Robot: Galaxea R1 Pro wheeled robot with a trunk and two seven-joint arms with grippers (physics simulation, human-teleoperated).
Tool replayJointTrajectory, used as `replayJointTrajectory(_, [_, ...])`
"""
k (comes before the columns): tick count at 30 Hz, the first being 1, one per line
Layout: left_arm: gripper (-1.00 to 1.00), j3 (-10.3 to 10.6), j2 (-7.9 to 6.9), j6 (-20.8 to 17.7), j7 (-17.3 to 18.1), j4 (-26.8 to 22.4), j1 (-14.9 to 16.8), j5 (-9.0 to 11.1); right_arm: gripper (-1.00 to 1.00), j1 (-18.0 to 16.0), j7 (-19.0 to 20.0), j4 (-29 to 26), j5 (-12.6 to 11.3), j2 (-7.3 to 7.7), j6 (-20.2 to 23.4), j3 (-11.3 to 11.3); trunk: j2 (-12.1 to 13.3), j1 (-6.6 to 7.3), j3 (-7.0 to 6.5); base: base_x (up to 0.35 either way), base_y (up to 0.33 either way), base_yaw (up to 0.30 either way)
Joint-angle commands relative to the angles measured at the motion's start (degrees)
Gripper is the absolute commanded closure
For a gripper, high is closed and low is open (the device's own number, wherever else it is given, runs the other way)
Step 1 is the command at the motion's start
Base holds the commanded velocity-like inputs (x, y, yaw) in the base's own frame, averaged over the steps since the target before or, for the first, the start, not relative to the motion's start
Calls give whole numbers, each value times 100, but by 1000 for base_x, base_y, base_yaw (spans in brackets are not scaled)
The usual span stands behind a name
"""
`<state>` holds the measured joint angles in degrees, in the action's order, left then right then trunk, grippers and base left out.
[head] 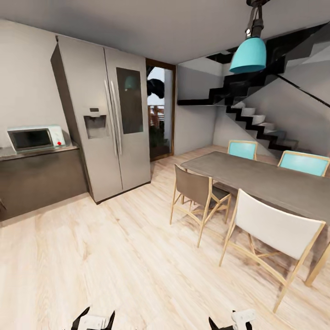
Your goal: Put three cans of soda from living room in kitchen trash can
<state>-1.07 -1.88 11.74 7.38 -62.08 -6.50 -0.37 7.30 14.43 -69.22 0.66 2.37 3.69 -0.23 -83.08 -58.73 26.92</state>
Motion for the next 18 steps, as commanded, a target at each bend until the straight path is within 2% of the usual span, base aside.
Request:
replayJointTrajectory(1, [-100, 1, 1, 1, 0, 10, 0, -3, -100, 0, -1, 13, -1, 0, 0, 3, 0, 0, -1, 0, 0, 245])
replayJointTrajectory(18, [-100, 1, 5, -4, 2, 42, 0, -9, -100, -1, -2, 60, 4, 0, 0, 14, 0, 0, -42, -1, 0, 245])
